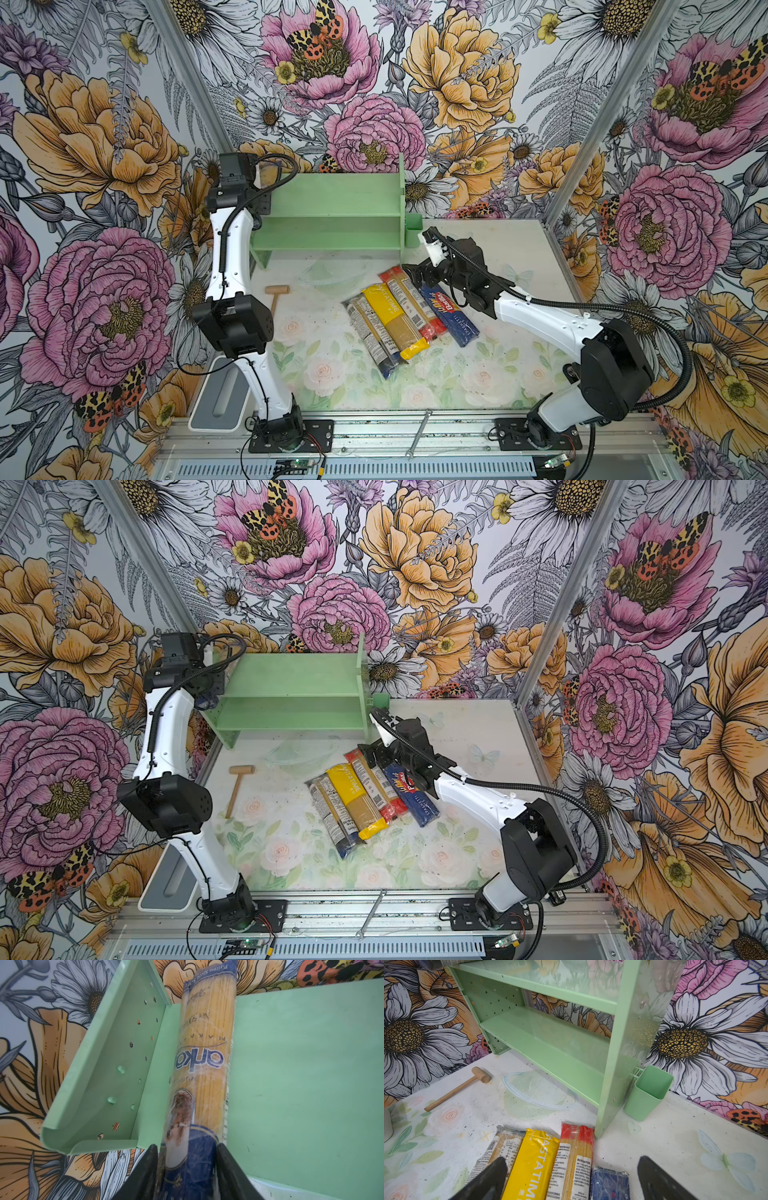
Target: Place and organize the pasta boxes and bags onto the shelf
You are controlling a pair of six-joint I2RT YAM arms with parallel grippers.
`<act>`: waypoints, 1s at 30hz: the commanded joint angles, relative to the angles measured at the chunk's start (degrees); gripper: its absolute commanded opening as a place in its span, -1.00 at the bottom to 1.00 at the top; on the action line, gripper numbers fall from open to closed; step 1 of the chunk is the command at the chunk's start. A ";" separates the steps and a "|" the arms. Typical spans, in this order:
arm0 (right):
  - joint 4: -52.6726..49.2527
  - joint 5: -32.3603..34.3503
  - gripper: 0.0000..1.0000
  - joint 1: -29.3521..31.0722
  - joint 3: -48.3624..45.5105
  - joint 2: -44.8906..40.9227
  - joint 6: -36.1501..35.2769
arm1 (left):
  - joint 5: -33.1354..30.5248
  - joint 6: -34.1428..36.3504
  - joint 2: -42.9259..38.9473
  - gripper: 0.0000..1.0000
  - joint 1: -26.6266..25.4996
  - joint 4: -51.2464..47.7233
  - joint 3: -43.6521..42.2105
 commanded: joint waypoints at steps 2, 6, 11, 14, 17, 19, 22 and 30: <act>1.72 -0.25 0.99 0.15 0.18 -1.26 0.34 | -1.74 -0.56 -0.59 -0.04 -0.33 2.54 1.81; 1.82 -0.25 1.00 0.15 0.18 -1.26 0.29 | -1.74 -0.56 -0.62 -0.03 -0.28 2.53 1.81; 1.85 -0.25 0.99 0.05 0.34 -1.18 0.09 | -1.75 -0.51 -0.61 -0.01 -0.28 2.53 1.80; 1.84 -0.25 0.99 0.04 0.34 -1.09 0.11 | -1.29 -0.70 -0.72 0.01 -0.24 2.57 1.81; 1.85 -0.16 0.99 0.04 0.23 -1.11 0.05 | -0.07 -1.06 -0.81 0.04 -0.28 2.57 1.96; 1.84 -0.19 0.99 0.04 0.16 -1.17 0.13 | -0.01 -1.07 -0.81 0.04 -0.28 2.51 1.94; 1.66 -0.15 0.99 0.05 0.07 -1.27 0.08 | -0.44 -1.09 -0.80 0.04 -0.26 2.50 1.88; 1.48 -0.16 0.99 -0.13 0.15 -1.35 0.02 | -0.85 -1.09 -0.89 0.11 -0.29 2.56 1.81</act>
